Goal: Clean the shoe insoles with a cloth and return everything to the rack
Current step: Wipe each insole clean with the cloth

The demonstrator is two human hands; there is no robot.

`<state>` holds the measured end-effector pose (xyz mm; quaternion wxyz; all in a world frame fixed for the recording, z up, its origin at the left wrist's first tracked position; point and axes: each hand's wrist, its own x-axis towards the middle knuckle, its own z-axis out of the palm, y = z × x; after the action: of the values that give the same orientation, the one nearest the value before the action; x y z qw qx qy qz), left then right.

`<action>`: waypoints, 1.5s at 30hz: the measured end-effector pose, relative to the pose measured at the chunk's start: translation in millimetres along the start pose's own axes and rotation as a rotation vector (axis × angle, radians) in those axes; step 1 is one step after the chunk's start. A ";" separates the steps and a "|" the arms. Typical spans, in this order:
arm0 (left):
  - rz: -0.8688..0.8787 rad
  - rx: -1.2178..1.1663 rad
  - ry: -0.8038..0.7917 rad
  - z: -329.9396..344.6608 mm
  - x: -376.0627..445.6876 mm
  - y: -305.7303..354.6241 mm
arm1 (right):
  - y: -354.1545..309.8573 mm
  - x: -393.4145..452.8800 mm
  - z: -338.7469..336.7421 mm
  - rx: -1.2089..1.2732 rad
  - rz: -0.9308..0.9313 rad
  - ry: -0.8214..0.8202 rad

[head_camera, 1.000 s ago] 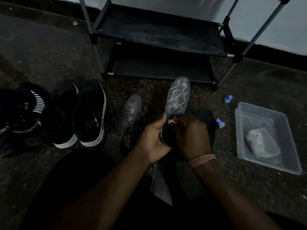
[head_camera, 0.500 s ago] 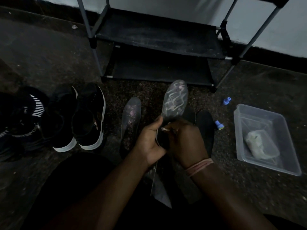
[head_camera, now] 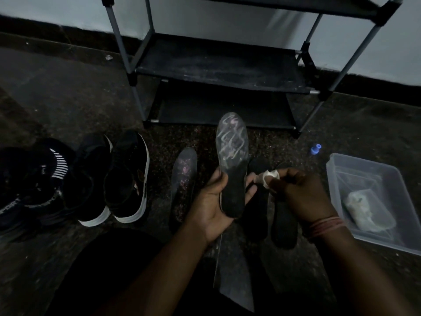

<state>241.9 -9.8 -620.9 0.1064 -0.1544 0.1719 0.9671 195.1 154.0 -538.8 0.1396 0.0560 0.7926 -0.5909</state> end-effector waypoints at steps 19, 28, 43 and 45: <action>-0.124 0.090 0.063 -11.0 10.2 1.7 | 22.5 -22.5 48.4 -0.537 -0.491 -0.307; -0.130 0.107 0.050 -12.8 9.6 -2.8 | 16.2 -35.1 60.7 -0.594 -0.486 -0.352; -0.160 0.122 0.046 -4.3 0.1 -17.1 | 24.8 -12.5 44.6 -0.700 -0.544 -0.008; -0.164 0.173 0.070 -1.3 -3.1 -20.7 | 25.5 -11.8 40.9 -0.783 -0.520 0.074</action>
<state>250.5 8.3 -627.2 0.1921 -0.1919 0.2450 0.9307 219.2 123.5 -569.6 -0.0307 -0.1802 0.9480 -0.2606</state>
